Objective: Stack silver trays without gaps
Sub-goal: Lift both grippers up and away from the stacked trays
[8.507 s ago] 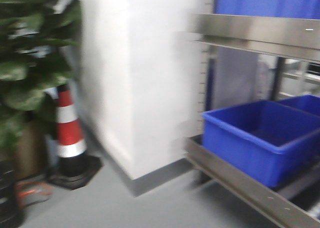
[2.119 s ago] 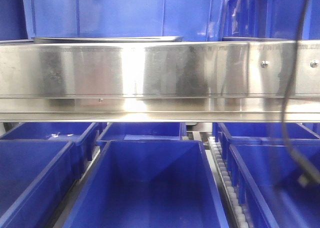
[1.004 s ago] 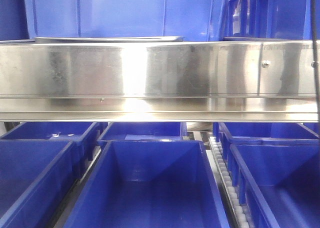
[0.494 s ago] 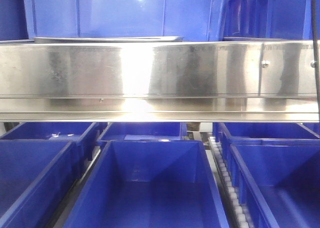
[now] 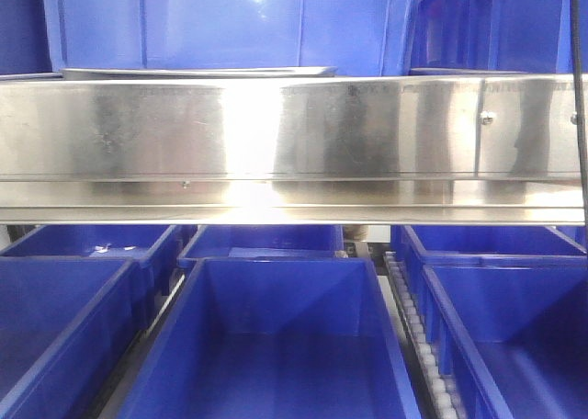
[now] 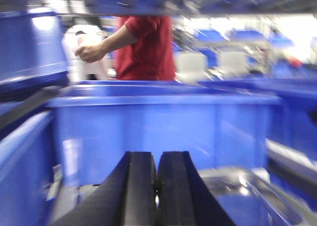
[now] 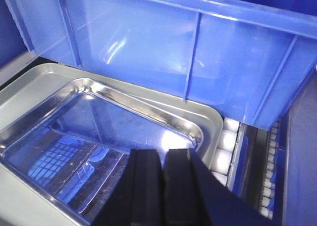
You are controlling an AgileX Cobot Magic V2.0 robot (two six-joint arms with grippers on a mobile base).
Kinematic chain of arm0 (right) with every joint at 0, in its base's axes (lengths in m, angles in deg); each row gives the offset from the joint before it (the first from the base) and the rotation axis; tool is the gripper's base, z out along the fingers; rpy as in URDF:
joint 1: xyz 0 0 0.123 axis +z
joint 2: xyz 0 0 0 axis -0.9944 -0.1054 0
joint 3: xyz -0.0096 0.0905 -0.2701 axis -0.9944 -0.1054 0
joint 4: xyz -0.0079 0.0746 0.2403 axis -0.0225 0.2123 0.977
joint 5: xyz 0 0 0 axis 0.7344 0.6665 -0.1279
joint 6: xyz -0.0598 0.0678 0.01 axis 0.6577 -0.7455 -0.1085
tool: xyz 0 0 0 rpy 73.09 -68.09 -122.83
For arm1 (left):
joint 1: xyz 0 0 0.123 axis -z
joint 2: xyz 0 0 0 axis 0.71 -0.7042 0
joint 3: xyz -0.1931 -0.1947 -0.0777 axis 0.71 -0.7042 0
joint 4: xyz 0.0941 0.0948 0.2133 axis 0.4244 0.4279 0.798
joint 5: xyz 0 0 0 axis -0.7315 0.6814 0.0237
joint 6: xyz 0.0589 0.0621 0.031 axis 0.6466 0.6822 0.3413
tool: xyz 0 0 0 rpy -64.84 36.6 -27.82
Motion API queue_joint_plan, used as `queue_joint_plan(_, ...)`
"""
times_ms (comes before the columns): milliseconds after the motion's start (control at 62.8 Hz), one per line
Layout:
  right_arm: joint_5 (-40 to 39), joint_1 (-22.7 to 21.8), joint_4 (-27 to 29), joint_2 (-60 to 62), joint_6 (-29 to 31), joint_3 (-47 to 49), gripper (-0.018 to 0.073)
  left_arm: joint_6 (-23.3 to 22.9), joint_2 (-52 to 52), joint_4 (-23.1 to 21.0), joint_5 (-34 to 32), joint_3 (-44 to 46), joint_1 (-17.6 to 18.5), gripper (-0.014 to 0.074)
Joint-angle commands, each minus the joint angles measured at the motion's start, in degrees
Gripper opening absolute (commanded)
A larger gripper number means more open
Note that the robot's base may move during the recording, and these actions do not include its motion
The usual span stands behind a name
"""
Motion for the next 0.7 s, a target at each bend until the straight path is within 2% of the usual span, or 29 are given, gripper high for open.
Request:
queue_joint_plan(0, -1.0, 0.1, -0.7, 0.7, 0.3, -0.1, -0.0073, -0.4, 3.3, -3.9, 0.2, -2.4, -3.3, -0.0006)
queue_joint_plan(127, -1.0, 0.1, -0.7, 0.7, 0.3, -0.1, -0.0073, -0.4, 9.5, -7.2, 0.2, -6.5, -7.5, -0.0006)
queue_joint_plan(287, -1.0, 0.1, -0.7, 0.7, 0.3, -0.1, -0.0073, -0.4, 15.5, -8.8, 0.1, -10.0, -11.2, -0.0006)
queue_joint_plan(510, -1.0, 0.1, -0.7, 0.7, 0.3, -0.1, -0.0073, -0.4, 19.4, -8.6, -0.8, -15.6, -11.6, -0.0006)
queue_joint_plan(653, -1.2, 0.1, -0.7, 0.7, 0.3, -0.1, -0.0073, -0.6, 24.1, -8.7, -7.6, -23.3, -11.6, -0.0006)
queue_joint_plan(685, -1.2, 0.1, -0.7, 0.7, 0.3, -0.1, -0.0073, -0.6, 25.3, -10.0, -9.0, -25.4, -11.6, -0.0006)
